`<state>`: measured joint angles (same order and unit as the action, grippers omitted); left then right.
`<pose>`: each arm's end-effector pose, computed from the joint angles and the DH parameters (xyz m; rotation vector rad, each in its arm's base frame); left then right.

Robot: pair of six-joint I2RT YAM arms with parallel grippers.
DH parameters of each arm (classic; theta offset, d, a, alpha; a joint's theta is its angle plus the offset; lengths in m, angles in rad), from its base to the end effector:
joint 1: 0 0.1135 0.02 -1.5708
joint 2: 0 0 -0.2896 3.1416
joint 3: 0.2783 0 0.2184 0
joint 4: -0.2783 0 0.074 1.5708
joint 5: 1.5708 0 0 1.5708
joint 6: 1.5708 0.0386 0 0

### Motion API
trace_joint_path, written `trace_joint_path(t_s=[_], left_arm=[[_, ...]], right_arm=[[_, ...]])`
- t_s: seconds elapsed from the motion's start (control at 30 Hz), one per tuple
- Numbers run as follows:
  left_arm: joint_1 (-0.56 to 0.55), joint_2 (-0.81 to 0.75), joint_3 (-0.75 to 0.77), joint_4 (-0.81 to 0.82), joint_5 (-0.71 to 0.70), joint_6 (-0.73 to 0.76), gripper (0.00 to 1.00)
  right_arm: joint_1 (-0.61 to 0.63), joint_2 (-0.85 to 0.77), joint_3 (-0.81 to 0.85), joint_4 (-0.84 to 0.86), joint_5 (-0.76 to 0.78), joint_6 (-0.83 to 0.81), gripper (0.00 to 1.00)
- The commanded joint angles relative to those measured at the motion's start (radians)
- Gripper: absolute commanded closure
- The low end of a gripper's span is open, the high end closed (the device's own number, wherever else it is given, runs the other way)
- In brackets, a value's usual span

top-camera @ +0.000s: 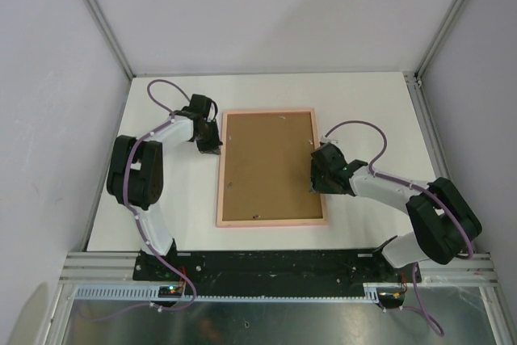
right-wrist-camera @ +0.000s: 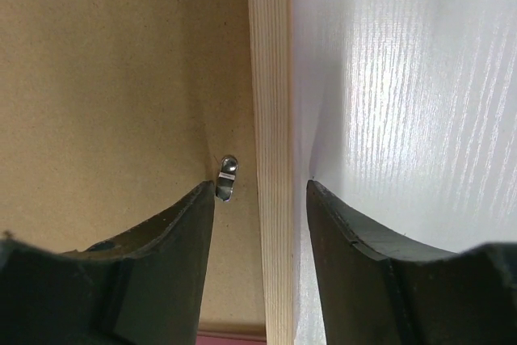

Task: Put the photo into the frame
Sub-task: Press the fastener onto the backboard.

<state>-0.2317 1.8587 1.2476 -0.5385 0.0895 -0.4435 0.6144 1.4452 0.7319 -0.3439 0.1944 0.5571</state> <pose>0.3444 -0.0848 0.2172 -0.2651 2.7441 -0.3117 0.1978 0.1304 0.2113 -0.0079 2.6050 0.1664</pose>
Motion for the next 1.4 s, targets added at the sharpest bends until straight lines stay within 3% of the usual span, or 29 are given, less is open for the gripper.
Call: trace_joint_path(t_s=[0.0, 0.17, 0.4, 0.57, 0.67, 0.83, 0.93, 1.37], left_arm=[[-0.014, 0.024, -0.003, 0.001, -0.014, 0.011, 1.00], [-0.014, 0.023, -0.004, 0.001, -0.014, 0.013, 1.00], [-0.015, 0.025, -0.002, 0.000, -0.012, 0.014, 1.00], [-0.014, 0.025, -0.001, 0.000, -0.011, 0.016, 1.00], [-0.014, 0.024, -0.001, 0.001, -0.010, 0.017, 1.00], [-0.014, 0.022, 0.000, 0.000, -0.009, 0.017, 1.00], [-0.014, 0.024, 0.002, 0.000, -0.008, 0.019, 1.00], [-0.014, 0.026, 0.006, 0.001, -0.005, 0.027, 1.00]], right_arm=[[0.007, -0.015, -0.019, 0.018, 0.030, 0.011, 0.49], [0.008, -0.005, -0.026, 0.031, 0.029, 0.012, 0.60], [0.007, 0.000, -0.028, 0.036, 0.030, 0.013, 0.88], [0.006, 0.000, -0.028, 0.042, 0.024, 0.011, 0.95], [0.007, -0.004, -0.028, 0.035, 0.026, 0.008, 0.89], [0.011, -0.047, -0.029, 0.032, 0.035, -0.021, 0.66], [0.013, -0.059, -0.028, 0.052, 0.028, -0.052, 0.60], [0.005, 0.028, -0.028, 0.118, 0.009, -0.126, 0.58]])
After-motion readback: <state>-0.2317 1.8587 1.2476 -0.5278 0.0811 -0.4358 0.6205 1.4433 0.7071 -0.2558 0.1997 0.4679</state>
